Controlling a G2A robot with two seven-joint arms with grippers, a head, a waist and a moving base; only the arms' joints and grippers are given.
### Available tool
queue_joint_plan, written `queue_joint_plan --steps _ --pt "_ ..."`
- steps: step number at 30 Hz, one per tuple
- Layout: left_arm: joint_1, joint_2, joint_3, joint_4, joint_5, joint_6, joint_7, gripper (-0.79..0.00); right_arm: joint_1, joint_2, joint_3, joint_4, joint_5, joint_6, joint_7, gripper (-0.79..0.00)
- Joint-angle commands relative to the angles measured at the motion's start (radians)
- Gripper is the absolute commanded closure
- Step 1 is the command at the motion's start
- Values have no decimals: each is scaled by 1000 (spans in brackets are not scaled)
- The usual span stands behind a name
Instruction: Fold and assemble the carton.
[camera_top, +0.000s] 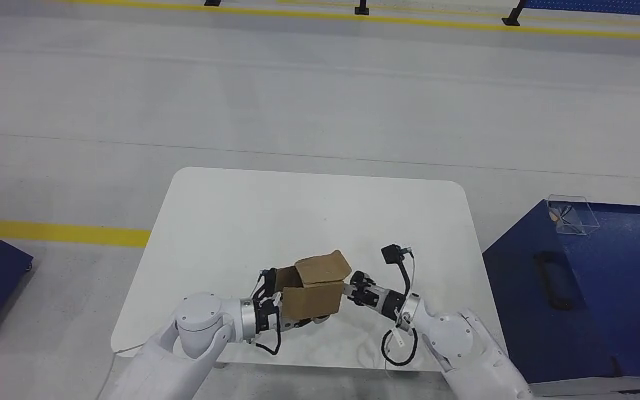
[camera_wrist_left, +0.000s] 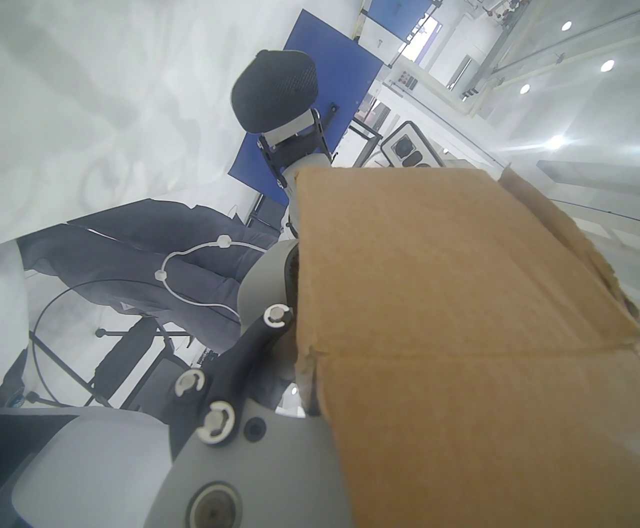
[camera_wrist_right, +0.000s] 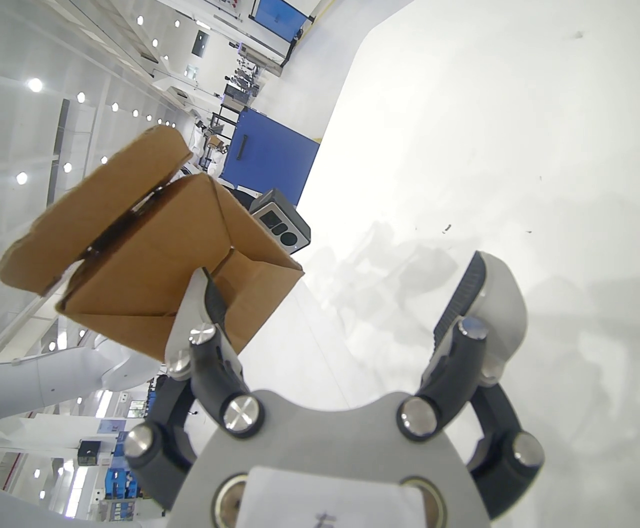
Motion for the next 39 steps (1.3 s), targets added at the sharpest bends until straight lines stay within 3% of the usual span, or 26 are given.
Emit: queue_joint_plan --steps 1,8,13,19,25,30,36,39 --pt "-1 0 -1 -1 -2 1 -1 0 5 -2 -4 0 7 -3 -7 -785" --pt "-3 0 -4 0 -9 3 -12 0 -9 1 34 9 38 -23 -56 -785" --pt "-4 2 -9 2 -7 7 -18 0 -26 9 70 38 45 15 -22 -785" --pt "-8 1 -4 3 -4 14 -13 0 -21 2 23 33 87 23 43 -785" --pt "-17 -2 8 7 -3 13 -11 0 -6 -3 8 28 94 1 15 -785" --pt "-24 -4 7 17 -13 -10 -25 0 -17 5 76 40 129 -34 -20 -785" --pt "-26 -4 6 16 -11 -27 -35 0 -52 10 189 42 293 -91 -118 -785" --pt "-26 -4 6 16 -11 -27 -35 0 -56 10 191 38 307 -98 -117 -785"
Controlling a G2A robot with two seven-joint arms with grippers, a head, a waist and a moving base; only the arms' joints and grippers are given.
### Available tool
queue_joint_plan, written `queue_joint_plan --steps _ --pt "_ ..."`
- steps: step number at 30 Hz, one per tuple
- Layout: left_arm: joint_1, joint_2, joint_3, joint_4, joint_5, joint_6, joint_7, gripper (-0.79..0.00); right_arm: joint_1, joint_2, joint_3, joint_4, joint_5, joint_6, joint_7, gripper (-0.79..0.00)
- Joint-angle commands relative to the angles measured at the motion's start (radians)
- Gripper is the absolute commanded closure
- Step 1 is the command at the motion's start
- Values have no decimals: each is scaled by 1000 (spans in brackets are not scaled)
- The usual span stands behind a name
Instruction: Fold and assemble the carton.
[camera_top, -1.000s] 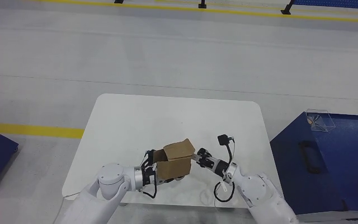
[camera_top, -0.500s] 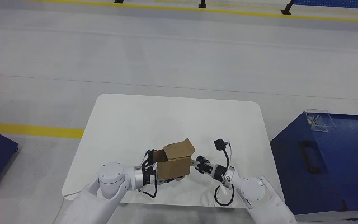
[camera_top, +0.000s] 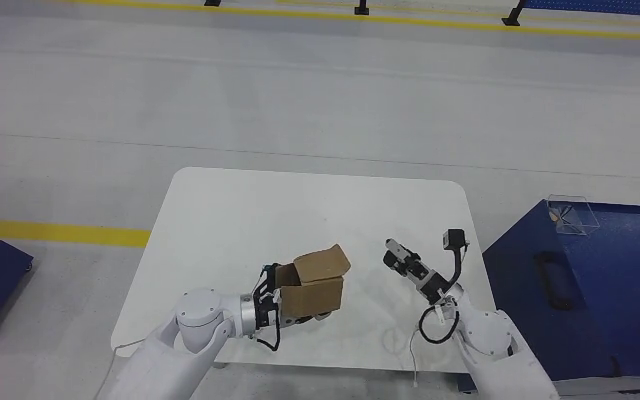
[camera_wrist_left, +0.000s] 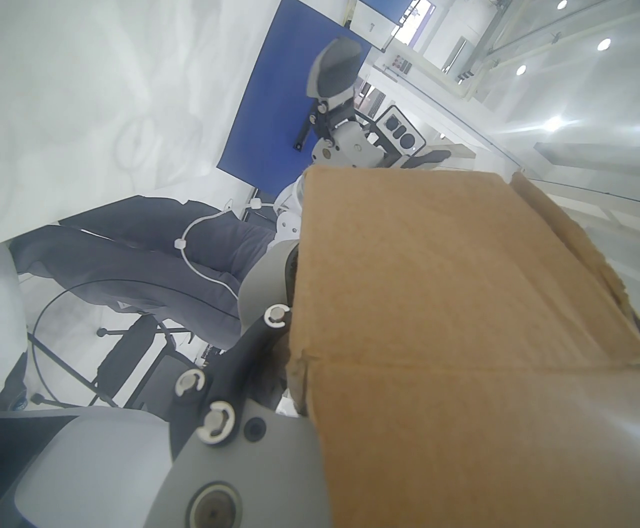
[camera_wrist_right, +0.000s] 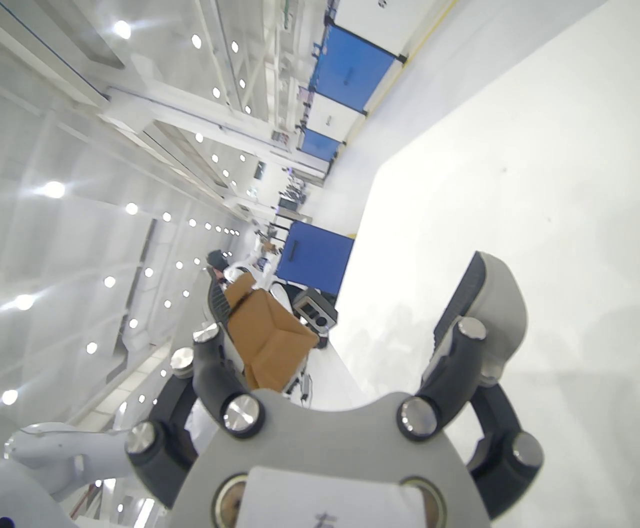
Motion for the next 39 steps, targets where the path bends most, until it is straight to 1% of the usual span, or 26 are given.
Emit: queue_joint_plan --steps 1,5,6,8,9,11,12,13,14,15,16,17,18,19,20,21,23,24,25,28,30,32,34,37,39 --pt "0 0 0 0 0 0 0 0 1 0 -1 1 -13 3 2 -785" --pt "0 0 -1 -2 2 0 8 0 1 0 -1 1 -13 3 2 -785" --pt "0 0 -8 -19 -4 33 45 0 1 0 -1 1 -13 3 2 -785" --pt "-6 -2 -14 -101 -38 174 119 0 1 0 -1 1 -13 3 2 -785" --pt "-4 -5 -28 -131 -93 264 194 0 1 0 -1 1 -13 3 2 -785" --pt "-4 -22 -50 -193 -251 438 411 0 1 0 -1 1 -13 3 2 -785" --pt "-1 -34 -59 -210 -350 490 532 0 1 0 -1 1 -13 3 2 -785" --pt "6 -50 -63 -220 -469 514 662 0 1 0 -1 1 -13 3 2 -785" --pt "9 -65 -51 -229 -584 542 789 0 1 0 -1 1 -13 3 2 -785" --pt "15 -82 -43 -216 -716 538 933 0 1 0 -1 1 -13 3 2 -785" --pt "14 -99 -22 -206 -848 518 1100 0 1 0 -1 1 -13 3 2 -785" --pt "3 -116 17 -219 -989 509 1234 0 1 0 -1 1 -13 3 2 -785" --pt "-13 -132 51 -221 -1144 481 1331 0 1 0 -1 1 -13 3 2 -785" --pt "-40 -145 73 -204 -1259 413 1462 0 1 0 -1 1 -13 3 2 -785" --pt "-75 -158 102 -210 -1338 340 1589 0 1 0 -1 1 -13 3 2 -785" --pt "-103 -170 125 -208 -1424 263 1678 0 1 0 -1 1 -13 3 2 -785" --pt "-160 -192 167 -181 -1542 121 1844 0 1 0 -1 1 -13 3 2 -785" --pt "-185 -202 183 -168 -1596 56 1897 0 1 0 -1 1 -13 3 2 -785" --pt "-216 -210 200 -153 -1591 -5 1958 0 1 0 -1 1 -13 3 2 -785" --pt "-271 -231 253 -123 -1520 -173 2051 0 1 0 -1 1 -13 3 2 -785" --pt "-286 -244 285 -102 -1496 -243 2087 0 1 0 -1 1 -13 3 2 -785" --pt "-303 -254 306 -62 -1437 -325 2134 0 1 0 -1 1 -13 3 2 -785" --pt "-312 -264 326 -32 -1396 -382 2156 0 1 0 -1 1 -13 3 2 -785" --pt "-324 -278 345 49 -1332 -473 2211 0 1 0 -1 1 -13 3 2 -785" --pt "-324 -290 356 87 -1351 -491 2241 0 1 0 -1 1 -13 3 2 -785"
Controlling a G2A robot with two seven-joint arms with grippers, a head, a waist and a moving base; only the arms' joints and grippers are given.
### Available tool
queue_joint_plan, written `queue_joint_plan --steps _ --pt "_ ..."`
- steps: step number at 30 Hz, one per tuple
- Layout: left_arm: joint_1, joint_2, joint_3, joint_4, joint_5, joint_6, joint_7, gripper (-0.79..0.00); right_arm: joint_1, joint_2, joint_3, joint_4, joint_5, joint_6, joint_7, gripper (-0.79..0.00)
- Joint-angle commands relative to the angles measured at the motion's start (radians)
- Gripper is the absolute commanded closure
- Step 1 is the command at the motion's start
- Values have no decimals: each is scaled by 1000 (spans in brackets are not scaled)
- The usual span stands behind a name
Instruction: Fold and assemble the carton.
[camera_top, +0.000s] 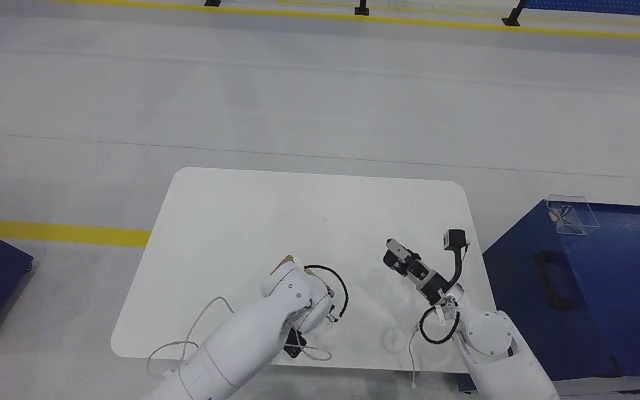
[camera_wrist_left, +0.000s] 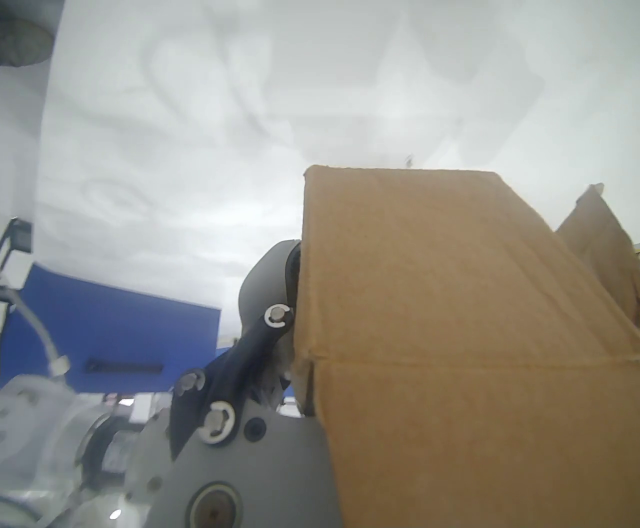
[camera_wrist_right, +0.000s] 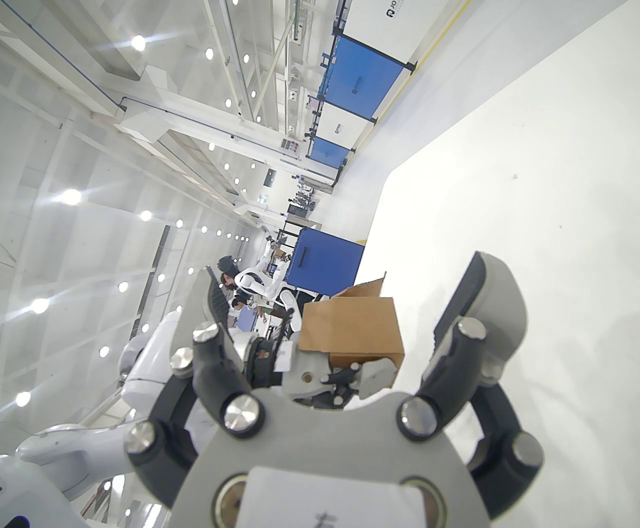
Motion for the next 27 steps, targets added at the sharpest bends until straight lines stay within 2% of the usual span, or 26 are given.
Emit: queue_joint_plan --steps 1,2,4,8,10,13,16,19,21,23,26,27 --pt "-5 -13 10 46 -27 -6 23 0 0 0 0 0 0 0 0 -785" --pt "-11 -18 12 68 -26 -11 26 0 0 0 0 0 0 0 0 -785" --pt "-20 -27 15 90 -25 -10 8 -785 0 0 0 0 0 0 0 -785" --pt "-23 -38 5 114 -24 -3 -10 -785 0 0 0 0 0 0 0 -785" --pt "-15 -36 -9 85 -5 0 -6 -785 0 0 0 0 0 0 0 -785" --pt "21 -19 -50 -15 42 27 21 -785 0 0 0 0 0 0 0 -785" --pt "91 14 -111 -206 150 98 40 -785 0 0 0 0 0 0 0 -785" --pt "199 54 -173 -421 215 297 20 -785 0 0 0 0 0 0 0 -785" --pt "247 82 -197 -517 267 535 -51 -785 0 0 0 0 0 0 0 -785" --pt "298 107 -230 -549 331 705 -136 -785 0 0 0 0 0 0 0 -785" --pt "364 136 -295 -555 438 833 -327 -785 0 0 0 0 0 0 0 -785" --pt "371 139 -301 -553 447 844 -353 -785 0 0 0 0 0 0 0 -785"
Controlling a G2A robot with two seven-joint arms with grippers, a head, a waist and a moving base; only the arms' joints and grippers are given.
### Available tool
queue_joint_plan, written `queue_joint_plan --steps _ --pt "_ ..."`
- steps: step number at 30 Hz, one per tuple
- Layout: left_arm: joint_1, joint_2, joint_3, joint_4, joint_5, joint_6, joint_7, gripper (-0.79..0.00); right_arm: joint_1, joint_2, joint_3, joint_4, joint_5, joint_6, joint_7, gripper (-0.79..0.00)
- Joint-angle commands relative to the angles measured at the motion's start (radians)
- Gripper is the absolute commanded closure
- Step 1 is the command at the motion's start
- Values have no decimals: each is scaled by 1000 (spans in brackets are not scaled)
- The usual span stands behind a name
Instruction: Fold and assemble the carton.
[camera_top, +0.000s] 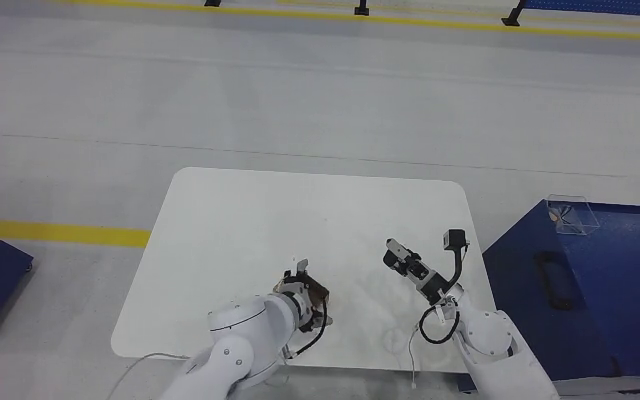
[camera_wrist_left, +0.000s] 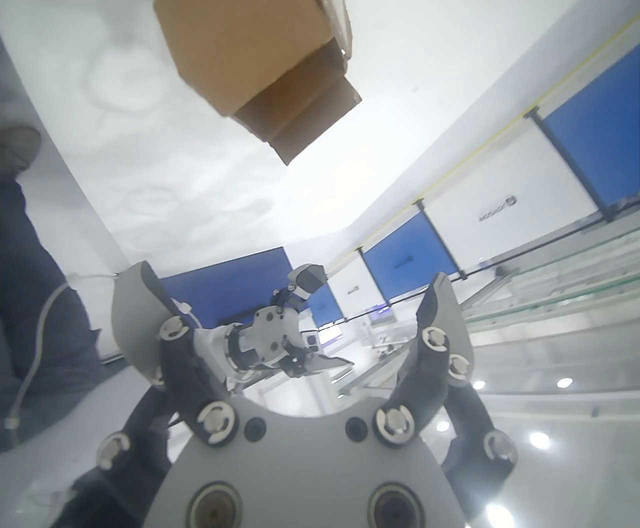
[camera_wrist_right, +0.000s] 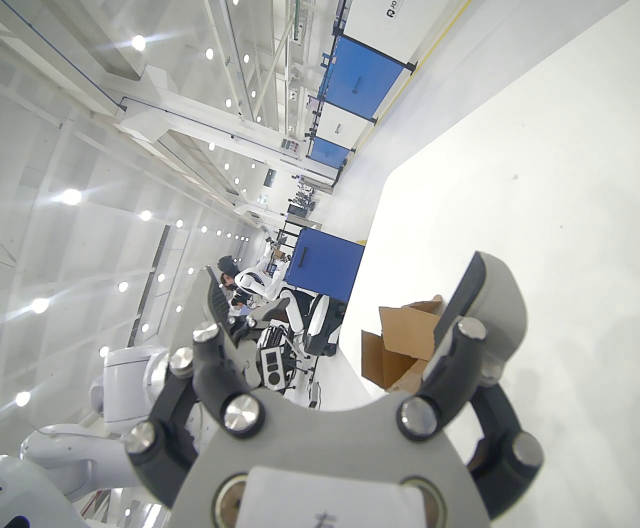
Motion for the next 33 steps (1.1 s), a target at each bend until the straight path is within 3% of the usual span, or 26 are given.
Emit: queue_joint_plan --steps 1,17,19,21,24,25,29,33 --pt "12 5 -9 3 29 37 -63 -785 0 0 0 0 0 0 0 -785" --pt "11 6 -9 0 45 39 -61 -785 0 0 -2 2 -13 8 2 -785" --pt "-1 16 23 -56 208 117 -44 -785 17 0 -25 -16 -115 84 -11 -785" --pt "-3 45 90 -54 502 209 -135 -785 37 -3 -69 -60 -261 197 -36 -785" --pt "66 84 124 -74 938 279 -206 -785 49 -6 -141 -137 -526 340 -86 -785" --pt "98 94 116 -98 1002 344 -270 -785 47 -9 -165 -164 -592 386 -107 -785" --pt "200 140 113 -118 1109 353 -299 -785 60 -17 -257 -225 -816 555 -92 -785" --pt "215 190 142 -53 1183 353 -371 -785 107 -34 -338 -199 -915 663 -57 -785"
